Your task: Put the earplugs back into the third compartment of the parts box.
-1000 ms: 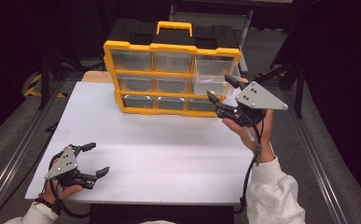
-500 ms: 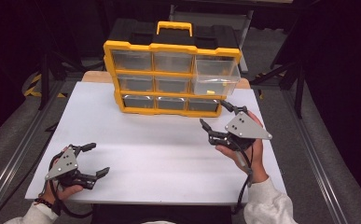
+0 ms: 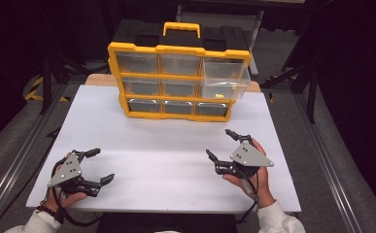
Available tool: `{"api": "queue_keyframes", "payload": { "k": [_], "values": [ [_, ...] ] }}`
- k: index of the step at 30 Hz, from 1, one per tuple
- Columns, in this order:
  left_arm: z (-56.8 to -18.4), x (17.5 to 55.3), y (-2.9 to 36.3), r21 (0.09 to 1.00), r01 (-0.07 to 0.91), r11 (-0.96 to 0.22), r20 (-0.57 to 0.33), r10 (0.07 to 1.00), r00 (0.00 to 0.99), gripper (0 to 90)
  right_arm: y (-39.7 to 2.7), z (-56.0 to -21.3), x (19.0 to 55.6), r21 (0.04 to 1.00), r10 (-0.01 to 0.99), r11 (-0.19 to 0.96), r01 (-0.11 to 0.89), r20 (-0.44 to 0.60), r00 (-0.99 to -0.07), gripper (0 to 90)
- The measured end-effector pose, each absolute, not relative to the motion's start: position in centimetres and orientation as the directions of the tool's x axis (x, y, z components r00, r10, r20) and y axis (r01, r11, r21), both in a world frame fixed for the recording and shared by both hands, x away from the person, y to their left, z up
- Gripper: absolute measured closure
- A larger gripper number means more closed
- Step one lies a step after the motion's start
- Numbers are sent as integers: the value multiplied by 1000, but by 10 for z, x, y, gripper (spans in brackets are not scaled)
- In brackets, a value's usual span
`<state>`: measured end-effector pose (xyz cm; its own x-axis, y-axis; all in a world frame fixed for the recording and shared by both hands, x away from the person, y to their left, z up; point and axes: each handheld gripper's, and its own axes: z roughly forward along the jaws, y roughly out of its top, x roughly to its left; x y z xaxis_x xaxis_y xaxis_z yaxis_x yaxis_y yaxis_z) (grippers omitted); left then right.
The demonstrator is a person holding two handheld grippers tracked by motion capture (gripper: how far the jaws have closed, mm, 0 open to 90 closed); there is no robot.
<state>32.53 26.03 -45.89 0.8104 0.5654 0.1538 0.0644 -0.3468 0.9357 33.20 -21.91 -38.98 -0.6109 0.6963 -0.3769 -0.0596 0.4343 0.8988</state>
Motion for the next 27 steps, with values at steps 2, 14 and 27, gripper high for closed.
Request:
{"api": "queue_keyframes", "payload": {
  "k": [2, 14, 27],
  "values": [
    [-459, 325, 260, 932, 64, -356, 161, 567, 808, 68, -222, -399, 329, 900, 695, 433, -40, -362, -621, 171],
    [-460, 327, 259, 929, 68, -363, 164, 569, 806, 68, -240, -445, 318, 890, 707, 452, 61, -315, -633, 148],
    [-462, 331, 255, 930, 65, -361, 156, 550, 821, 69, -243, -442, 311, 905, 736, 421, 54, -307, -603, 144]
  ]
}}
